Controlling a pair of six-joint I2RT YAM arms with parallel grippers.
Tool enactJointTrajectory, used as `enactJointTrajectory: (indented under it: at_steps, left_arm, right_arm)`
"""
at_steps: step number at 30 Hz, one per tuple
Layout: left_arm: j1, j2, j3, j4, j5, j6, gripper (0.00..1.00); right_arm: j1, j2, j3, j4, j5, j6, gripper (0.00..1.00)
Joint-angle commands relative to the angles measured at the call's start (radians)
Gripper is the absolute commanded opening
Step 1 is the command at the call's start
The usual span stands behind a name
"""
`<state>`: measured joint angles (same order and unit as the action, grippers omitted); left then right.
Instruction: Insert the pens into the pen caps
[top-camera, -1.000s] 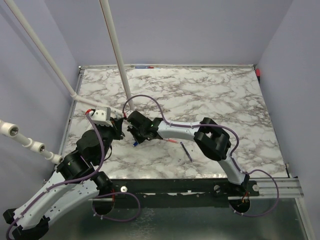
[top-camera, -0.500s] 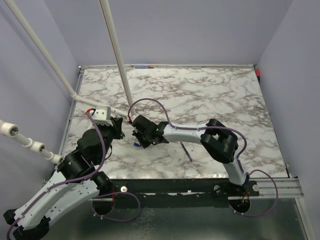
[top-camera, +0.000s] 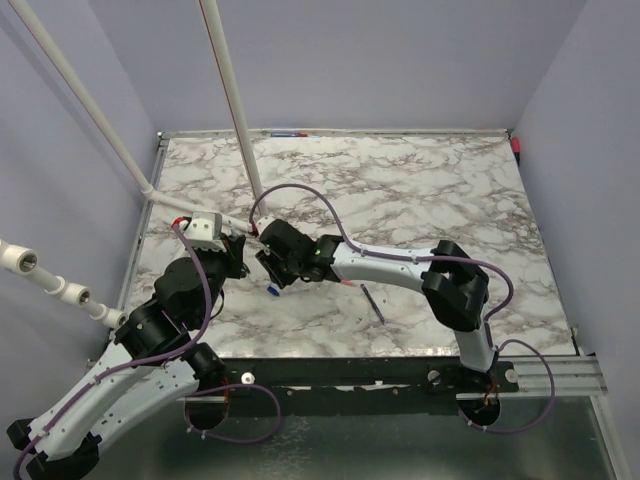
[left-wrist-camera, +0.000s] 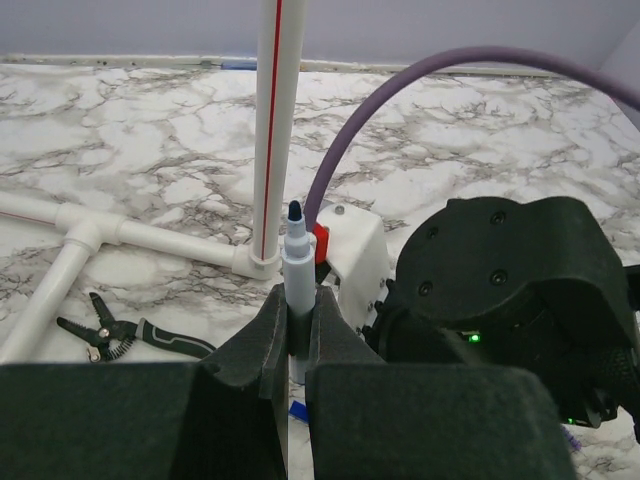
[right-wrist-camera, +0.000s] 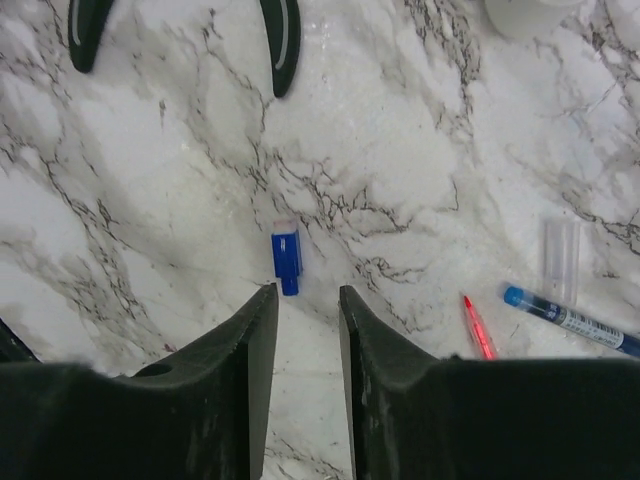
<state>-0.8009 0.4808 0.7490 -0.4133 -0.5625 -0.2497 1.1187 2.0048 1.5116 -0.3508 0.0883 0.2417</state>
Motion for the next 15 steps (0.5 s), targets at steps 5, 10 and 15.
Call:
enactJointTrajectory:
  at_steps: [5, 10, 15]
  left_arm:
    - [0.006, -0.007, -0.011, 0.002, 0.025, 0.007, 0.0]
    - [0.008, -0.008, -0.011, 0.004, 0.029, 0.009, 0.0]
    - [0.009, -0.009, -0.011, 0.006, 0.032, 0.01, 0.0]
  right_arm:
    - [0.006, 0.061, 0.116, -0.061, -0.04, -0.03, 0.44]
    - [0.006, 0.113, 0.164, -0.088, -0.075, -0.031, 0.46]
    - [0.006, 0.151, 0.198, -0.112, -0.077, -0.033, 0.47]
